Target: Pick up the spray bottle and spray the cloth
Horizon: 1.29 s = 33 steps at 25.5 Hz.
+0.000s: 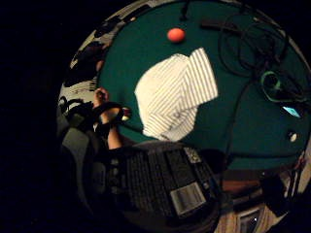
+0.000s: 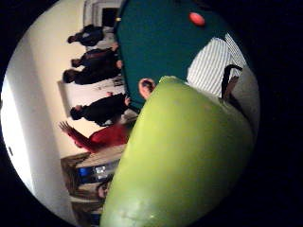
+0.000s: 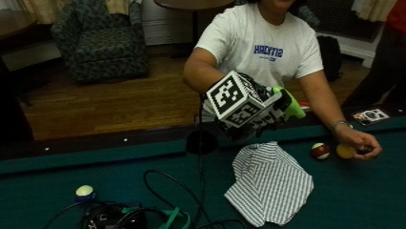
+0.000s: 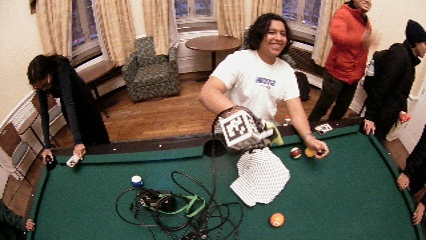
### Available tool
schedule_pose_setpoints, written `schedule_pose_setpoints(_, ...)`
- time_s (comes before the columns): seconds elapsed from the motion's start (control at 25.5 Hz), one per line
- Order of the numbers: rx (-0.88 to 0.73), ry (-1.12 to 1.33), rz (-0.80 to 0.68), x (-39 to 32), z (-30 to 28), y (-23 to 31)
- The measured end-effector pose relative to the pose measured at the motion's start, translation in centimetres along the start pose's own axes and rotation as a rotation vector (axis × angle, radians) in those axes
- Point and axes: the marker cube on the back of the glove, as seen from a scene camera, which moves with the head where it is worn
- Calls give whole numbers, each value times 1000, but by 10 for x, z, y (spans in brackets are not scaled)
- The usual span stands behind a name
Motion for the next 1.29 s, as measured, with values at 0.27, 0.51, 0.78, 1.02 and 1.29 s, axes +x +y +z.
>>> schedule_pose_setpoints(0.27, 91, -214, -211, -47, -35, 31)
schedule_pose_setpoints(0.51, 114, -351, -372, -74, -42, 35)
schedule_pose_setpoints(0.78, 122, -472, -527, -98, 6, -2)
schedule_pose_setpoints(1.02, 128, -503, -553, -104, 62, -39)
schedule_pose_setpoints(1.29, 102, -551, -563, -107, 133, -80)
